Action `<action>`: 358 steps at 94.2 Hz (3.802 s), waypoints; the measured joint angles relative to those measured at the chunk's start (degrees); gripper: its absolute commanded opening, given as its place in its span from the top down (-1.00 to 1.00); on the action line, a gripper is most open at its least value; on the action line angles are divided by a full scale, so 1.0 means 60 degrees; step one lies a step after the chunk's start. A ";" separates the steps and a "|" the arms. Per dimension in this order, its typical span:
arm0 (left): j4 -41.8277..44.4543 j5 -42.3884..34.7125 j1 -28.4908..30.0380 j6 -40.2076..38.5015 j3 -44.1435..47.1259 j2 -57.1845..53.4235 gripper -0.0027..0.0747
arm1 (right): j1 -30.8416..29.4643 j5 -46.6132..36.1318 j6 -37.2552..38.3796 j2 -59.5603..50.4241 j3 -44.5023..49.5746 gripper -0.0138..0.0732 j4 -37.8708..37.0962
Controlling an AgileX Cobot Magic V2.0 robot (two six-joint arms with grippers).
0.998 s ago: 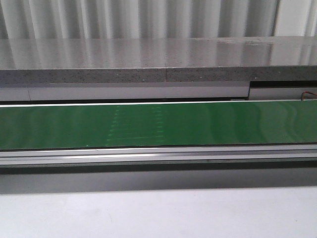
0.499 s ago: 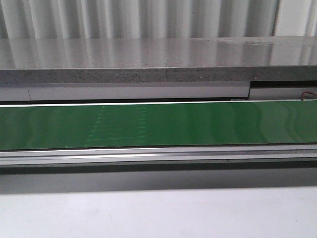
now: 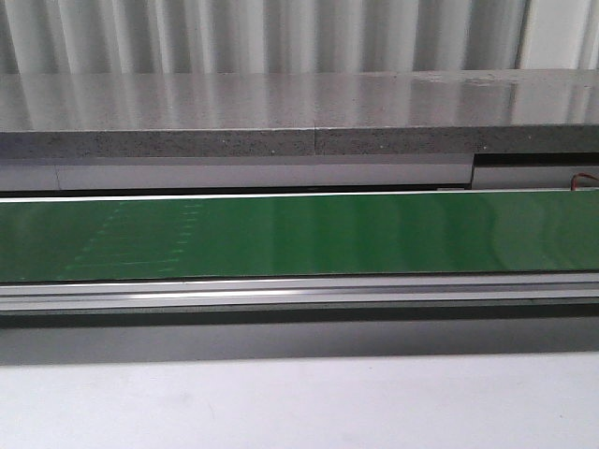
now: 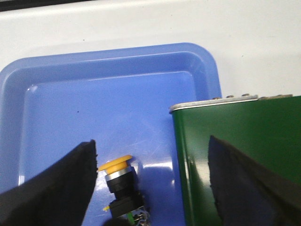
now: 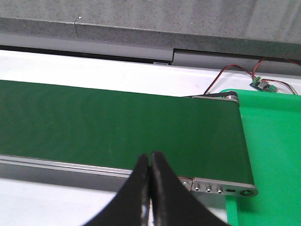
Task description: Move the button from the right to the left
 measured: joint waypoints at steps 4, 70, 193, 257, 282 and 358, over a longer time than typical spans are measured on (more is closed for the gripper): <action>-0.0184 -0.0147 -0.0110 0.0000 0.0224 -0.0183 -0.32 | 0.0000 0.0000 0.0000 0.0000 0.0000 0.84 0.0000; -0.2257 -0.2456 -0.2548 -0.0004 0.4716 -0.5798 -0.32 | 0.0000 0.0000 0.0000 0.0000 0.0000 0.84 0.0000; -0.3543 -0.2015 -0.2568 -0.0024 0.7361 -1.1477 0.98 | 0.0000 0.0000 0.0000 0.0000 0.0000 0.84 0.0000; -0.0981 -0.3096 -0.3826 -0.2585 0.7361 -1.1477 0.98 | 0.0000 0.0000 0.0000 0.0000 0.0000 0.84 0.0000; 0.4398 -0.4392 -0.4842 -0.8017 0.8297 -1.2066 0.98 | 0.0000 0.0006 0.0000 0.0000 0.0000 0.84 0.0000; 0.5084 -0.5892 -0.4996 -0.8504 1.0696 -1.4962 0.98 | 0.0000 0.0029 0.0000 0.0000 0.0000 0.84 0.0000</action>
